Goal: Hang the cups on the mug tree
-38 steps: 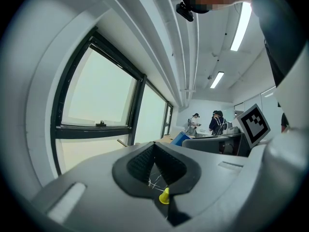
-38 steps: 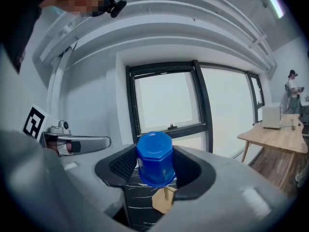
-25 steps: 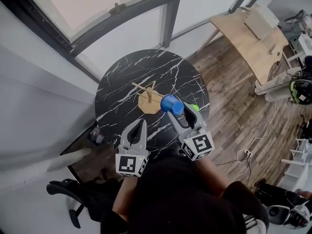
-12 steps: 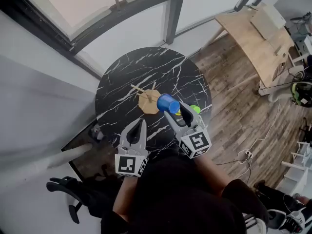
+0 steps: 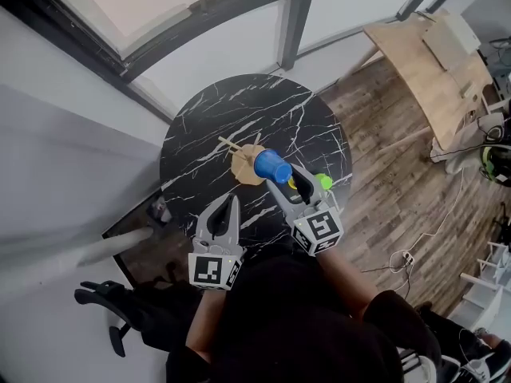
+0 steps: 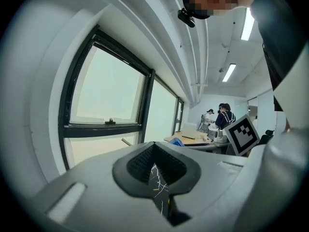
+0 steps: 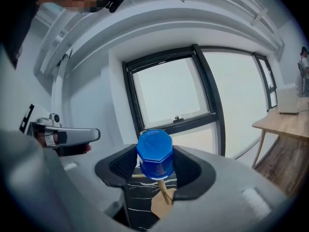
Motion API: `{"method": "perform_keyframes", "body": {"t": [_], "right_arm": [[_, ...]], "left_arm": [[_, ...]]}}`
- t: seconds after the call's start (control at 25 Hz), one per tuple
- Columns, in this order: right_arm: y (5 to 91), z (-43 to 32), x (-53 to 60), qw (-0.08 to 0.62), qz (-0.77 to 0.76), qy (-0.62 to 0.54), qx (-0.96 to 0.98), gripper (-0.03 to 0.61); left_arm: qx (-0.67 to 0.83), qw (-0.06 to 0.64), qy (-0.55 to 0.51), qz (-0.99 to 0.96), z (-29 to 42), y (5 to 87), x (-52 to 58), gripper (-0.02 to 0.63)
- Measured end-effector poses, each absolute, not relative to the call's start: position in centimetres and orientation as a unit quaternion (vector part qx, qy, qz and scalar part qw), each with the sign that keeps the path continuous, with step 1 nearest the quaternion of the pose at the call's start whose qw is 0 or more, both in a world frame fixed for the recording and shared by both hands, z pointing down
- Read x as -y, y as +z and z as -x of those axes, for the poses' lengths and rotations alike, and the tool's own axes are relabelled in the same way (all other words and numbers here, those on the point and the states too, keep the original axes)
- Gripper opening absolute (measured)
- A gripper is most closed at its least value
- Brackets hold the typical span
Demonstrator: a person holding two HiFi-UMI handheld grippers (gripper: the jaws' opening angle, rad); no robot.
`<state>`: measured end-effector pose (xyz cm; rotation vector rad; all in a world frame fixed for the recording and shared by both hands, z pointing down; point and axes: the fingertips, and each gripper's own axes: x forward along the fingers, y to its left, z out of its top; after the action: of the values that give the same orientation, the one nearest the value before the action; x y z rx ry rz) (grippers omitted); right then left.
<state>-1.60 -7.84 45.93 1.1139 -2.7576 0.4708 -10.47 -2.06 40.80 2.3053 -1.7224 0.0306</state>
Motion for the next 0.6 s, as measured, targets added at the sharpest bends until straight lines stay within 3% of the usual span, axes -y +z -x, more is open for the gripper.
{"method": "perform_keyframes", "body": {"t": [0.6], "right_arm": [[48.7, 2.1, 8.2, 0.083, -0.349, 0.184, 0.915, 0.227]], "left_arm": [[0.606, 0.138, 0.009, -0.784, 10.4, 41.0, 2.1, 0.0]]}}
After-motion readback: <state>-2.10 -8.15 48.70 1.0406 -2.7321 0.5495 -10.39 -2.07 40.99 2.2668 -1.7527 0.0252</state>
